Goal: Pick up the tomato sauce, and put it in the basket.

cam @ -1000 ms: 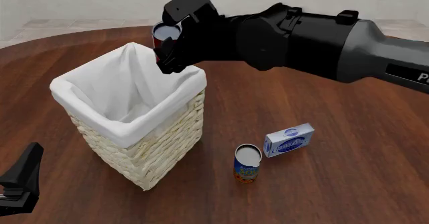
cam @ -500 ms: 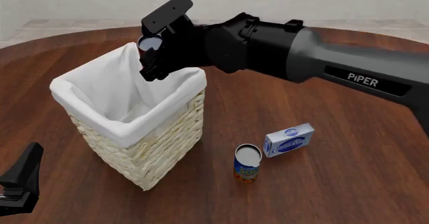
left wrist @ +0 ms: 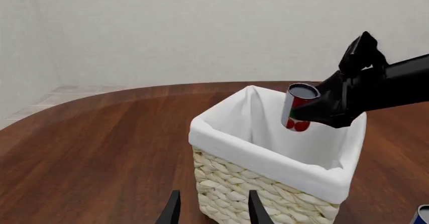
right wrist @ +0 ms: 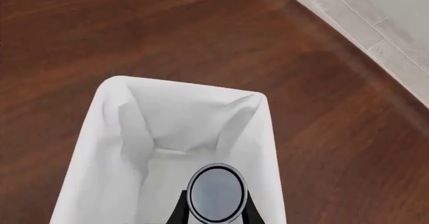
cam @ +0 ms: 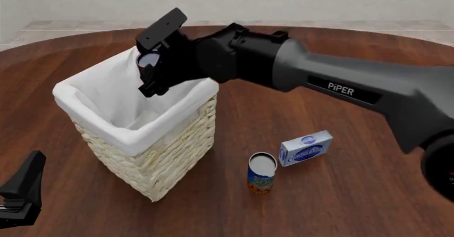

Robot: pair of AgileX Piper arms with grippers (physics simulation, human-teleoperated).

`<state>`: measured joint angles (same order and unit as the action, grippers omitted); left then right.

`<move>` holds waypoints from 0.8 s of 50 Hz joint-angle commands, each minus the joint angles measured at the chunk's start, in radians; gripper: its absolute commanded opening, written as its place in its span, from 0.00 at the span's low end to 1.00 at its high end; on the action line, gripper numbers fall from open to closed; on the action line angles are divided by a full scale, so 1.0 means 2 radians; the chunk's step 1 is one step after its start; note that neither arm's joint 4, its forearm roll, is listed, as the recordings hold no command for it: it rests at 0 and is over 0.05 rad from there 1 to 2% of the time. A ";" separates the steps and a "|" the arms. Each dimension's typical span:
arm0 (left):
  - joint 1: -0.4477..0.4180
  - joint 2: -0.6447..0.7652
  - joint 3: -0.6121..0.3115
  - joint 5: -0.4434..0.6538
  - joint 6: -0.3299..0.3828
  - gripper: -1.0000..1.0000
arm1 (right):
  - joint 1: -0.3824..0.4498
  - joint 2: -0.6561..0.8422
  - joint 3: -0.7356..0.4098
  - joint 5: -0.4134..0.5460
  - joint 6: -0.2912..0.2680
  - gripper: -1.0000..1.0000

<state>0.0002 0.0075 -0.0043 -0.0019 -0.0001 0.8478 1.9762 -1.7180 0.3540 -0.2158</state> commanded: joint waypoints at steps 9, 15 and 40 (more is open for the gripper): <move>0.000 0.000 0.000 0.000 0.000 1.00 | 0.008 0.025 -0.025 0.024 0.003 0.00; 0.000 0.000 0.000 0.000 0.000 1.00 | 0.010 0.033 -0.031 0.025 0.004 0.00; 0.000 0.000 0.000 0.000 0.000 1.00 | 0.018 0.056 -0.049 0.032 0.005 0.00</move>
<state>0.0002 0.0075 -0.0043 -0.0019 -0.0001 0.8755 2.0779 -1.8076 0.4166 -0.2256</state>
